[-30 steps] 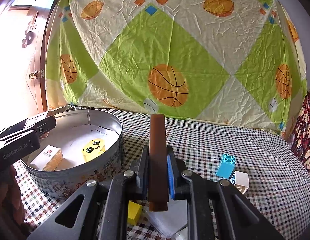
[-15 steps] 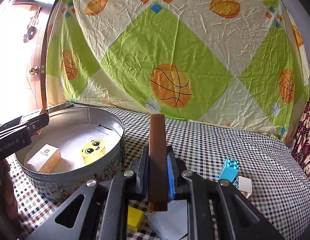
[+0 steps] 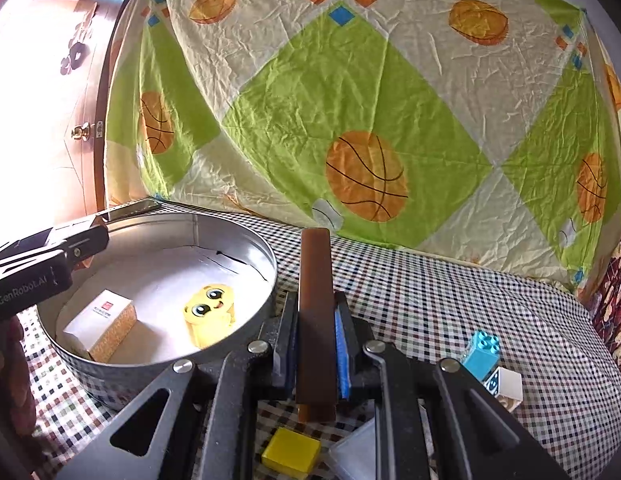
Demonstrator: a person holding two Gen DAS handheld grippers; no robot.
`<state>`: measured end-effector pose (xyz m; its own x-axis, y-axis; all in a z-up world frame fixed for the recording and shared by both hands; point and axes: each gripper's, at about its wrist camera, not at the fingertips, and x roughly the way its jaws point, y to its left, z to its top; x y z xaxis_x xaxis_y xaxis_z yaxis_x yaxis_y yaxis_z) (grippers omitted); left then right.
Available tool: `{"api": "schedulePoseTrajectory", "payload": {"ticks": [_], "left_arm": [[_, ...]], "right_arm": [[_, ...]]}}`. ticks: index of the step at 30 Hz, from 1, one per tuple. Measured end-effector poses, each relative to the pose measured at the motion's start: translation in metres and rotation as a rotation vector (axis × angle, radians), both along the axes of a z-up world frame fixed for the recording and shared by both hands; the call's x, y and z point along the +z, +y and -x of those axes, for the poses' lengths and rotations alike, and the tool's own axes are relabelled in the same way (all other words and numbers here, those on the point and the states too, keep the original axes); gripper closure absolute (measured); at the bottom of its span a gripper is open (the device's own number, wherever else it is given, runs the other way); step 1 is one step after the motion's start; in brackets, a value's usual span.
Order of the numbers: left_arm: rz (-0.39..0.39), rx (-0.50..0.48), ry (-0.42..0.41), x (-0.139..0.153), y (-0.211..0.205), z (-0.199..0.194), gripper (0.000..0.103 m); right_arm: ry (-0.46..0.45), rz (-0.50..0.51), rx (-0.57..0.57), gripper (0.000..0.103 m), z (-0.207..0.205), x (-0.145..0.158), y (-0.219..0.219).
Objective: Organize rigid objects
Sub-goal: 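Carry the framed picture with the left tool over the tin while the right tool carries the brown bar, then open the left tool to drop the picture into the tin while the right tool releases the bar inside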
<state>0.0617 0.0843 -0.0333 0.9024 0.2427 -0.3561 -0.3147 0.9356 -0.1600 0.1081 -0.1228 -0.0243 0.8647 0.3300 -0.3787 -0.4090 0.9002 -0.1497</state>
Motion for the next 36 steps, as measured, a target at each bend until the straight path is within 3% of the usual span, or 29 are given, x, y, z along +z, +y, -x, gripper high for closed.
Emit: {"api": "schedulePoseTrajectory", "payload": {"ticks": [7,12,26,27,29,30,34,36], "left_arm": [[0.014,-0.007,0.018,0.007,0.016,-0.005,0.021],[0.041,-0.031,0.080,0.001,0.028,-0.020,0.021],[-0.061,0.001,0.175,-0.003,0.041,-0.045,0.020],[-0.068,0.012,0.172,-0.002,0.041,-0.044,0.015],[-0.073,0.041,0.154,0.000,0.043,-0.039,0.004],[-0.076,0.052,0.145,0.000,0.043,-0.035,0.000],[-0.089,0.058,0.121,0.004,0.038,-0.025,0.000],[-0.085,0.055,0.112,0.005,0.035,-0.018,0.000]], "right_arm": [[0.054,-0.038,0.095,0.086,-0.009,0.014,0.028],[0.112,-0.024,0.149,0.086,-0.022,0.010,0.052],[0.245,-0.004,0.216,0.084,-0.040,-0.017,0.102],[0.248,-0.006,0.209,0.082,-0.040,-0.018,0.102],[0.241,-0.028,0.199,0.066,-0.037,-0.017,0.097],[0.239,-0.043,0.199,0.062,-0.035,-0.015,0.093],[0.199,-0.073,0.167,0.038,-0.025,-0.008,0.079],[0.184,-0.077,0.160,0.036,-0.021,-0.005,0.072]]}}
